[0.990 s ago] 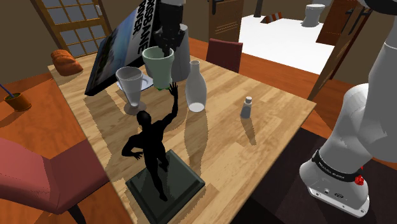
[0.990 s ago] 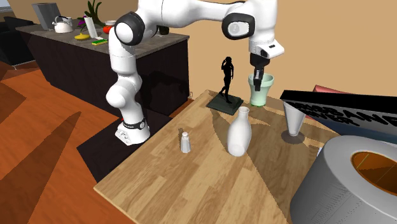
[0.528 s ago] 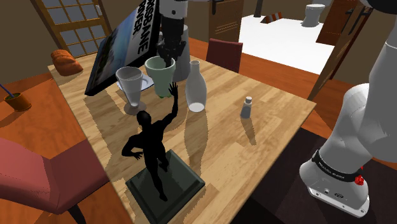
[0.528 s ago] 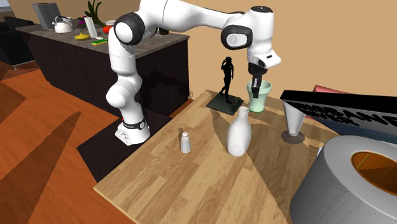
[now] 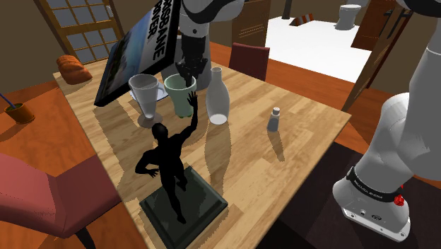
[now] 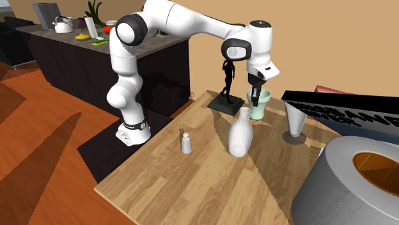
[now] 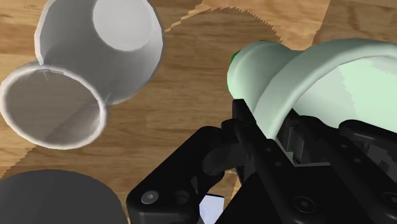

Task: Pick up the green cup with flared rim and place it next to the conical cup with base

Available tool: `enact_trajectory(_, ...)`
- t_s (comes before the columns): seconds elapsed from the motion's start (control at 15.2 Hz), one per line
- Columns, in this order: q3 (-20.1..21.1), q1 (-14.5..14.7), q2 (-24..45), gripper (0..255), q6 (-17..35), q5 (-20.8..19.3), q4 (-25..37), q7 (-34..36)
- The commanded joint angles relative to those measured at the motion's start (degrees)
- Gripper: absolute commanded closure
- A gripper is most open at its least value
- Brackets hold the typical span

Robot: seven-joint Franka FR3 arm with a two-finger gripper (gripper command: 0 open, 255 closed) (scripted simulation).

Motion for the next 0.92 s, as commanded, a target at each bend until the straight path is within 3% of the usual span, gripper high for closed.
enact_trajectory(0.0,0.03,0.01,0.20,255,1.46,0.15,-1.21,-0.23)
enact_trajectory(0.86,0.35,-0.01,2.97,255,10.52,1.46,-7.63,-1.95)
